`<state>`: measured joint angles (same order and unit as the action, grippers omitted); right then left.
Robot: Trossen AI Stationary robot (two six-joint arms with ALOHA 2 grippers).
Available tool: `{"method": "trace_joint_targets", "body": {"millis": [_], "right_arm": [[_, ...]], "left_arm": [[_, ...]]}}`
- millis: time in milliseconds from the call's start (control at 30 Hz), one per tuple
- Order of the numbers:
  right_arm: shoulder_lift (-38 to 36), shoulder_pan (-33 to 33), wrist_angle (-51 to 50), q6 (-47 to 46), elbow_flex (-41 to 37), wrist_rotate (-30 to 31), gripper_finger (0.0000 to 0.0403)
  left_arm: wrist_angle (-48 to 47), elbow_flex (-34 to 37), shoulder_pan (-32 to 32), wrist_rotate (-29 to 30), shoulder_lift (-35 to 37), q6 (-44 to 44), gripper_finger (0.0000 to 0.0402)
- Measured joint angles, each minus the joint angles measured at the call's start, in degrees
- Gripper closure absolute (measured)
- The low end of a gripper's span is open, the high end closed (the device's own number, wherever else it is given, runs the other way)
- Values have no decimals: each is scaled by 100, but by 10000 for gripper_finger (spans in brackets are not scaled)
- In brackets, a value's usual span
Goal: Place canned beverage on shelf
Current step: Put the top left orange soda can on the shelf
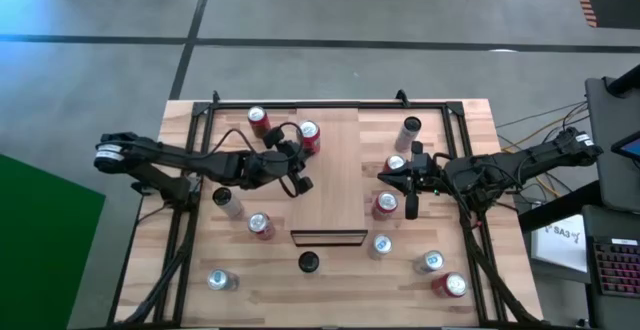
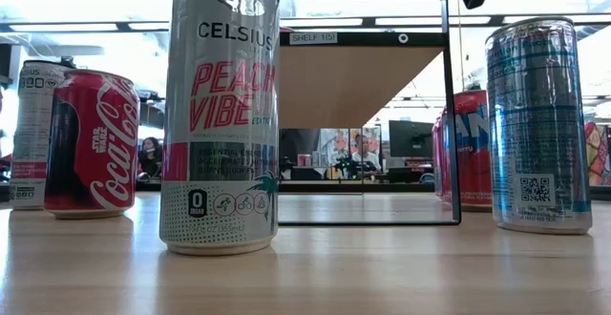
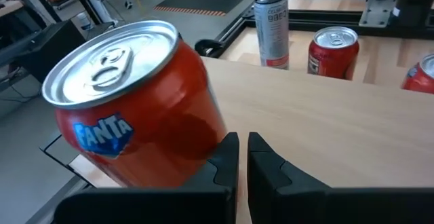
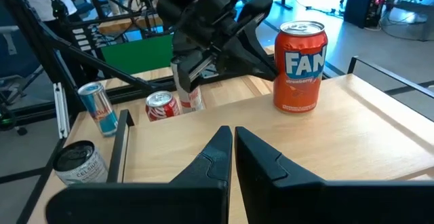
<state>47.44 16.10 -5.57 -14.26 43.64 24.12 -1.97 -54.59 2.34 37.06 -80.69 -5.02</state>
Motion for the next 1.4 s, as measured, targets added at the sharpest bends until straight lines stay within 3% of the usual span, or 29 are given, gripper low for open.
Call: {"method": "trace_joint_targets", "body": {"millis": [533, 900, 1267, 1400], "right_arm": [[0, 0, -16, 14, 0, 0, 392], [0, 0, -17, -168, 0, -2, 392], [2, 0, -17, -171, -2, -2, 392], [1, 0, -15, -180, -2, -2, 392]], "left_arm": [[217, 0, -192, 205, -26, -2, 401], [543, 0, -134, -16, 0, -46, 401], [497, -19, 118, -95, 691, 352, 401], [422, -185, 112, -426, 835, 473, 401]]}}
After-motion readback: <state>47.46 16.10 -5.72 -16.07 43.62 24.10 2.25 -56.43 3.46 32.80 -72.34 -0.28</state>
